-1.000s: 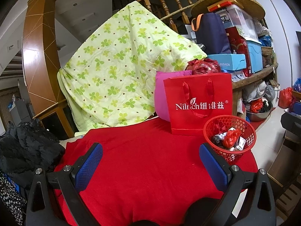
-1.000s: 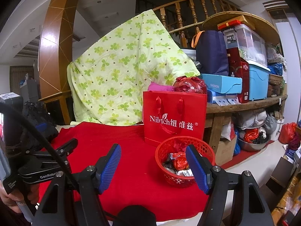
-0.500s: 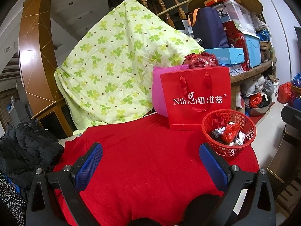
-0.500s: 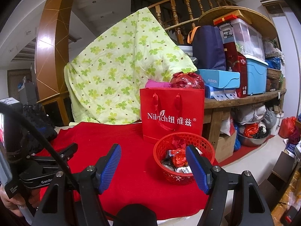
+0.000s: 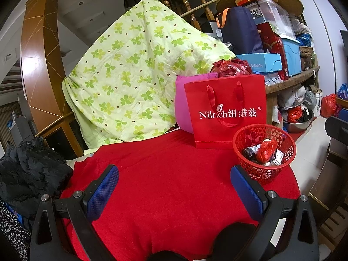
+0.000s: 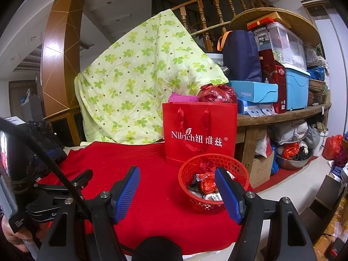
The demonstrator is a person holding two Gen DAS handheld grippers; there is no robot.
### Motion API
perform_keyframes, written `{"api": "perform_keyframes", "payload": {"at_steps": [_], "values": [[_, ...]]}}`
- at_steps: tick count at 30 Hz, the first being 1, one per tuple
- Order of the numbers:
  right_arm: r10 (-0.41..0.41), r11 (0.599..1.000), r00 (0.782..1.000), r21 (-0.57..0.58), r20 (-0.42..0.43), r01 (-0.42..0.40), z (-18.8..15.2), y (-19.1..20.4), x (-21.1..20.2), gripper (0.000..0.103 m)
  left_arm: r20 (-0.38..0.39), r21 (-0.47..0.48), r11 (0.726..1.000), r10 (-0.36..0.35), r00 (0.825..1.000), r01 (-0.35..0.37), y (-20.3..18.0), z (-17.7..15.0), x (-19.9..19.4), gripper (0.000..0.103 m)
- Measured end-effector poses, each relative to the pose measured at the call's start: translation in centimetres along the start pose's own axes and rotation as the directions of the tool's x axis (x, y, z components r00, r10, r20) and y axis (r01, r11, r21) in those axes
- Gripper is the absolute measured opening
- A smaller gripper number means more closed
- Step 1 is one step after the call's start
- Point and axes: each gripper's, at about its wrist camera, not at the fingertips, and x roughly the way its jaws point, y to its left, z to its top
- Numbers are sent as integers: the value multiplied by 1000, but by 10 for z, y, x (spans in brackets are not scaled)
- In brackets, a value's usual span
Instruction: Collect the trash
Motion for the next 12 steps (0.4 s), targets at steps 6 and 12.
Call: {"api": "perform_keyframes", "payload": {"at_steps": [6,12], "values": [[-2,1000,1000,-13,-7,2,1,6,5,75,-8,-9,1000,1,1000,-1,6,-6,8,102],[5,1000,1000,-10,-14,-5,6,12,27,78,-8,-53,998,24,1000,-25,29,-17,26,102]]}}
